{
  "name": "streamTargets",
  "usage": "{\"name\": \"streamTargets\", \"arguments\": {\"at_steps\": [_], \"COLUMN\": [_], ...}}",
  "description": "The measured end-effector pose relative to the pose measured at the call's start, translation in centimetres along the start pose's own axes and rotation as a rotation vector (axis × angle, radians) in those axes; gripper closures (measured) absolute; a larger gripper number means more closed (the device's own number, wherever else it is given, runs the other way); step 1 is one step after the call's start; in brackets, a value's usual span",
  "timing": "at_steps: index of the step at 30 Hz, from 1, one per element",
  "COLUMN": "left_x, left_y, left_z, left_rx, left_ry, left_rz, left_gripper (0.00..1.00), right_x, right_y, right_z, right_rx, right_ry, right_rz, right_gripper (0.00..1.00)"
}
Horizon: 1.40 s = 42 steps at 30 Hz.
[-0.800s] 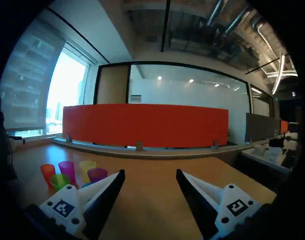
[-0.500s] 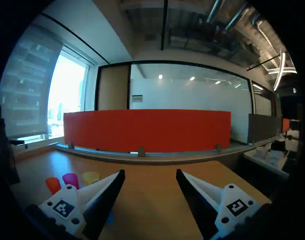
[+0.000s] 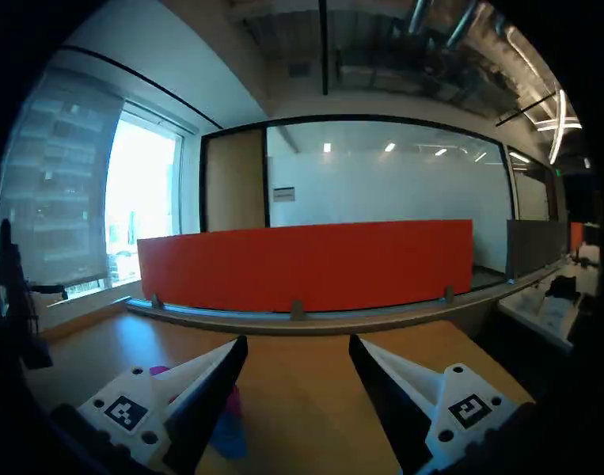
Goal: Pour water
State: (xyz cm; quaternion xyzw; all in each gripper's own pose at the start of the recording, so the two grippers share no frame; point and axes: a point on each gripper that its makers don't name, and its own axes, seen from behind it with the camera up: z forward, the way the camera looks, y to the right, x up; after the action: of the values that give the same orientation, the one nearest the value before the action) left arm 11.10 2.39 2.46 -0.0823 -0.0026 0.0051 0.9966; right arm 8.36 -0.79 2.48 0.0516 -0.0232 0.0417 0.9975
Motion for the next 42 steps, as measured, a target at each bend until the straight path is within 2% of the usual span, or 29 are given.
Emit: {"name": "streamTargets", "arguments": {"at_steps": [8,14,20,26,33,38,42], "left_x": [1.4,0.7,1.0,2.2,3.6,3.8,3.6], "left_y": [0.7,1.9,4.0,6.3,8.6,9.9,10.3], "left_z": [0.6,1.2,1.3,1.2,0.9,0.8,1.3], "left_rx": [-0.064,-0.135,-0.240,-0.351,-0.465,-0.543,-0.571], "left_ry": [-0.004,-0.030,-0.028,-0.016,0.015,0.021,0.008], "left_rz": [-0.016,-0.011,-0.019,0.014,-0.003,-0.032,-0.044], "left_gripper": [0.02,0.02,0.02,0.02,0.02,0.02,0.02], "right_x": [1.2,1.6,2.2,2.4,3.1,3.5,3.4], "right_y": [-0.9,-2.4,-4.5,-6.9,-9.2,-9.9,-10.1], "right_z": [0.6,1.1,1.3,1.3,1.2,1.4,1.9], "right_rx": [0.065,0.172,0.296,0.419,0.532,0.587,0.605], "right_ry": [-0.012,-0.027,-0.035,-0.055,-0.037,-0.031,-0.037], "right_rz": [-0.024,-0.061,-0.079,-0.063,-0.036,-0.041,-0.065], "right_gripper": [0.01,0.01,0.01,0.01,0.01,0.01,0.01]}}
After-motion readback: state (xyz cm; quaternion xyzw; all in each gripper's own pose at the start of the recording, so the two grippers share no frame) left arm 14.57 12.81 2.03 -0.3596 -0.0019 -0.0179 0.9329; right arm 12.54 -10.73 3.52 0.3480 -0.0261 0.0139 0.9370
